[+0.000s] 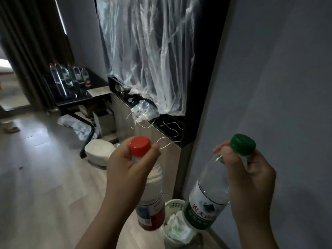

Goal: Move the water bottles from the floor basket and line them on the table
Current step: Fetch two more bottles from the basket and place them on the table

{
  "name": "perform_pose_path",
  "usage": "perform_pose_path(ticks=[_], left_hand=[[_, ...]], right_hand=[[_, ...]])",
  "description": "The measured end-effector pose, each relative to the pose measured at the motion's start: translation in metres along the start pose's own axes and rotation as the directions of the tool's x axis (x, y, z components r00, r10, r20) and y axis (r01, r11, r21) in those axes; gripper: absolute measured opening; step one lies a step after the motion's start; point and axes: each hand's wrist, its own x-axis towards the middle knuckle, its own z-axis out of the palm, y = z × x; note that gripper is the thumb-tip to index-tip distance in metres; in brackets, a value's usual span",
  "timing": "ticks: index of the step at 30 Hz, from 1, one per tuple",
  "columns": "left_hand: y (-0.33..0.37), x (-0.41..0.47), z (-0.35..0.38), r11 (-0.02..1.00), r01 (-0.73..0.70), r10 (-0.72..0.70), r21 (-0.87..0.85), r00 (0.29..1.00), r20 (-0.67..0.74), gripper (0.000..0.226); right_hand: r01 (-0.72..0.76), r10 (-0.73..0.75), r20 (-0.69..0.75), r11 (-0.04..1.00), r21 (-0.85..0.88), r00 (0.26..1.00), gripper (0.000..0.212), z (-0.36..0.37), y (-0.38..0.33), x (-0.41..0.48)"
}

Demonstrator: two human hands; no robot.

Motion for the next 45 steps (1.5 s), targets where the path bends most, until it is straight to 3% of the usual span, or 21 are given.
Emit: perform_pose_path(ticks=[4,6,13,16,21,24,29,36,40,45], left_hand=[[-0.021,0.052,-0.018,0.999,0.037,-0.036,0.009,0.995,-0.097,0.034],[-0.033,0.079,-0.025,0.998,0.025,-0.015,0.055,0.985,-0.173,0.039],[-0.056,0.176,-0.050,0.987,0.068,-0.006,0.149,0.926,-0.378,0.033],[-0.070,0.211,-0.063,0.984,0.085,-0.011,0.156,0.905,-0.426,0.040],[-0.108,0.267,-0.094,0.984,0.120,-0.042,0.131,0.873,-0.485,0.032],[-0.132,0.308,-0.120,0.988,0.117,-0.055,0.097,0.870,-0.491,0.039],[-0.172,0.394,-0.180,0.990,0.107,-0.047,0.096,0.871,-0.489,0.024],[-0.224,0.514,-0.268,0.980,0.125,-0.036,0.152,0.873,-0.487,0.030],[-0.259,0.575,-0.306,0.975,0.147,-0.043,0.168,0.864,-0.502,0.037],[-0.308,0.656,-0.346,0.969,0.157,-0.033,0.189,0.846,-0.533,0.026]], right_hand=[[0.039,-0.042,0.124,0.999,0.024,0.991,0.032,0.063,0.021,0.035],[0.062,-0.071,0.193,0.997,0.053,0.979,0.033,0.097,0.033,0.056],[-0.073,-0.037,0.425,0.968,0.239,0.904,0.023,0.221,0.057,0.132],[-0.082,-0.044,0.475,0.967,0.242,0.879,0.024,0.267,0.070,0.150],[-0.107,-0.039,0.557,0.968,0.227,0.829,0.012,0.345,0.093,0.171],[-0.104,-0.041,0.560,0.969,0.224,0.828,0.008,0.400,0.104,0.182],[-0.065,-0.058,0.535,0.976,0.208,0.843,0.009,0.508,0.122,0.196],[-0.060,-0.022,0.499,0.987,0.149,0.866,0.010,0.656,0.150,0.213],[-0.061,-0.022,0.539,0.989,0.135,0.842,0.014,0.732,0.171,0.228],[-0.083,-0.032,0.577,0.982,0.171,0.816,0.011,0.841,0.206,0.252]])
